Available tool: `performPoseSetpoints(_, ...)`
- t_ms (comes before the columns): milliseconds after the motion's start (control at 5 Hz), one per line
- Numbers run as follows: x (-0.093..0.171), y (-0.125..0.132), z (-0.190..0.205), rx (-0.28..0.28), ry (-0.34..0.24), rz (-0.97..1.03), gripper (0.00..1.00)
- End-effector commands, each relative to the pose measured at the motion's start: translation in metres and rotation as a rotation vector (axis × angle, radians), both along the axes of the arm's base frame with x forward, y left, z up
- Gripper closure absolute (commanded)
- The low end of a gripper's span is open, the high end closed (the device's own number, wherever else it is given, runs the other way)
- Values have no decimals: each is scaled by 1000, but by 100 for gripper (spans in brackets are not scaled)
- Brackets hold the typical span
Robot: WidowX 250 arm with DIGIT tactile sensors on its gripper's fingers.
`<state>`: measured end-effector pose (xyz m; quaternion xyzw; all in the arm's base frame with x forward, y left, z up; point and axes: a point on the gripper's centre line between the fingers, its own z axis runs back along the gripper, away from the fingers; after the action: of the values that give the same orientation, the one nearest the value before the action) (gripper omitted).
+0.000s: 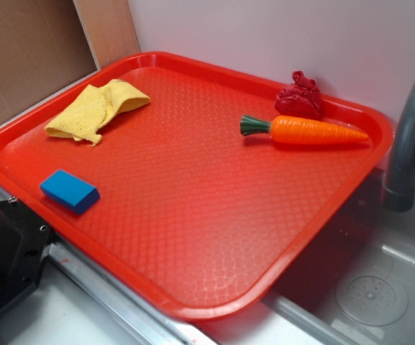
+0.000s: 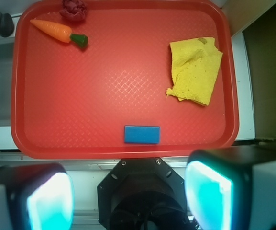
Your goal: Grab the carrot.
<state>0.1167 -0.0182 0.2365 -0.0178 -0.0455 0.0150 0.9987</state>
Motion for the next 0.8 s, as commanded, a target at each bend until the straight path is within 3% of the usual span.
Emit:
performPoseSetpoints(0, 0, 0, 0, 0, 0, 0, 0)
performPoseSetpoints(600, 70, -29, -36, 111, -145, -311, 0)
